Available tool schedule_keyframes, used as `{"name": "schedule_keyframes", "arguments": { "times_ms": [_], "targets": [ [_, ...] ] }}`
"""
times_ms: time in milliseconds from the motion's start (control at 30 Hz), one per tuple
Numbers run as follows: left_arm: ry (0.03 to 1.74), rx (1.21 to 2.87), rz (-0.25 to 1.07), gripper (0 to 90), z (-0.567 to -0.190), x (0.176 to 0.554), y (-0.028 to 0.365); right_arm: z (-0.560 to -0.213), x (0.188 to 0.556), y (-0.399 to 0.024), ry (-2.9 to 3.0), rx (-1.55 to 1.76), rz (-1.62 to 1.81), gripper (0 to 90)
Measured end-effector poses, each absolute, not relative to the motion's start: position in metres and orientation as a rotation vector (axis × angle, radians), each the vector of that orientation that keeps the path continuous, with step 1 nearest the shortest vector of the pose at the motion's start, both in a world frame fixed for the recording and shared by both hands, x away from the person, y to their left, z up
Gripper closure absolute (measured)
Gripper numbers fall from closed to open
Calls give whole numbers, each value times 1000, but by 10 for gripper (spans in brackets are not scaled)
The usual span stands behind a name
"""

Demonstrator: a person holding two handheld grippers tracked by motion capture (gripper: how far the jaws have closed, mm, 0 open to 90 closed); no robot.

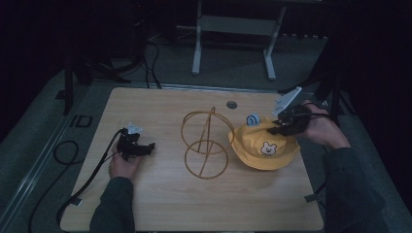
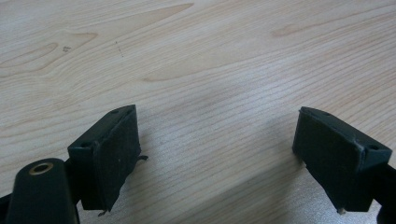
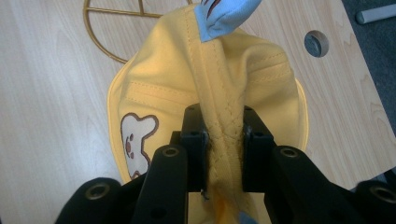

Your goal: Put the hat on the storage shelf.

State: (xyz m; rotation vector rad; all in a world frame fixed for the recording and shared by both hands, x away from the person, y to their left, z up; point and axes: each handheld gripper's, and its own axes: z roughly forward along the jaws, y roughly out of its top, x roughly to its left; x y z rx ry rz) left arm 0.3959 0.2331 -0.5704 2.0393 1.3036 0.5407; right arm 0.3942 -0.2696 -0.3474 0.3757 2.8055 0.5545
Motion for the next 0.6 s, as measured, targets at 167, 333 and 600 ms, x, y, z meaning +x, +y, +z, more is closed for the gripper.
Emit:
{"name": "schedule_keyframes", "arguments": {
  "times_ms": [167, 333, 600],
  "targets": [
    [1303, 2041, 541, 147, -570, 396, 233, -339, 388, -281, 2791, 385, 595, 756],
    [1304, 2038, 541, 147, -571, 396, 233, -330, 382, -288, 2780, 370, 638, 756],
    [1303, 2042, 541, 147, -570, 396, 233, -318, 377, -292, 2775, 346, 667, 756]
  ]
}}
